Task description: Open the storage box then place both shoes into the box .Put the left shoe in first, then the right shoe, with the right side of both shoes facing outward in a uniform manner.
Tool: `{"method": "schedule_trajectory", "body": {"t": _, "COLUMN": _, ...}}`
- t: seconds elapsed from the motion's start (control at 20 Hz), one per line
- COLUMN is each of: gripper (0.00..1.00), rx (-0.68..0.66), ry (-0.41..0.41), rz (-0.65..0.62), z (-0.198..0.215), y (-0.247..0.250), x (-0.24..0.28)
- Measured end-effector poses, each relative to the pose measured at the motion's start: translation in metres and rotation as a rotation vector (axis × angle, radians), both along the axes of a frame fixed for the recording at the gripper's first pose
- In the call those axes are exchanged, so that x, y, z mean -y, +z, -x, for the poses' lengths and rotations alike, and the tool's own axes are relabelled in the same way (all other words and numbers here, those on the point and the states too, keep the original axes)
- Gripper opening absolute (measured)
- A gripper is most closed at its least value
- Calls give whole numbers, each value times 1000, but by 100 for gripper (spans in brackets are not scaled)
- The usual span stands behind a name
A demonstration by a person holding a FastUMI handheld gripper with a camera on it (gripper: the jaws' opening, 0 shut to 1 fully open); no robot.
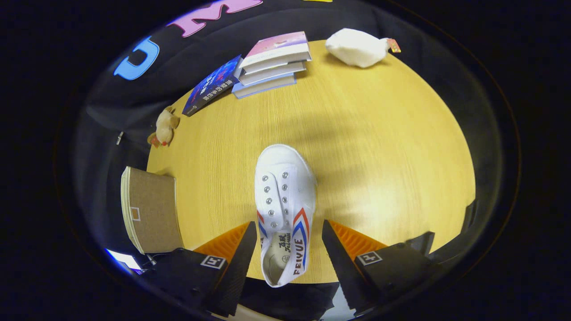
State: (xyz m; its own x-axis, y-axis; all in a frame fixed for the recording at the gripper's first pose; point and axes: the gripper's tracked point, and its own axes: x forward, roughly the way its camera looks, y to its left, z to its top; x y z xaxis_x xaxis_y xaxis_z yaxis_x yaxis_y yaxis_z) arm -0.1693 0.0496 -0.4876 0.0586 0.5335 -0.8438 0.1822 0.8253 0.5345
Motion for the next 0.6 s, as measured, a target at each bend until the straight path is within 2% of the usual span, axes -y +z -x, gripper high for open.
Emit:
{"method": "schedule_trajectory", "body": {"t": 0.1, "gripper": 83, "rx": -31, "ry": -10, "rz": 8, "z": 0, "y": -16, "x": 0}}
{"method": "schedule_trajectory", "body": {"t": 0.2, "gripper": 82, "rx": -54, "ry": -30, "rz": -13, "z": -4, "y": -22, "x": -4}}
{"method": "schedule_trajectory", "body": {"t": 0.25, "gripper": 73, "rx": -70, "ry": -36, "rz": -22, "z": -3, "y": -25, "x": -8}}
{"method": "schedule_trajectory", "body": {"t": 0.35, "gripper": 69, "rx": -97, "ry": -13, "rz": -13, "z": 4, "y": -30, "x": -8}}
{"method": "schedule_trajectory", "body": {"t": 0.4, "gripper": 62, "rx": -102, "ry": -11, "rz": -13, "z": 1, "y": -31, "x": -8}}
{"method": "schedule_trajectory", "body": {"t": 0.55, "gripper": 30, "rx": -82, "ry": 17, "rz": 25, "z": 2, "y": -36, "x": -2}}
{"method": "schedule_trajectory", "body": {"t": 0.6, "gripper": 29, "rx": -71, "ry": 12, "rz": 24, "z": 2, "y": -36, "x": -1}}
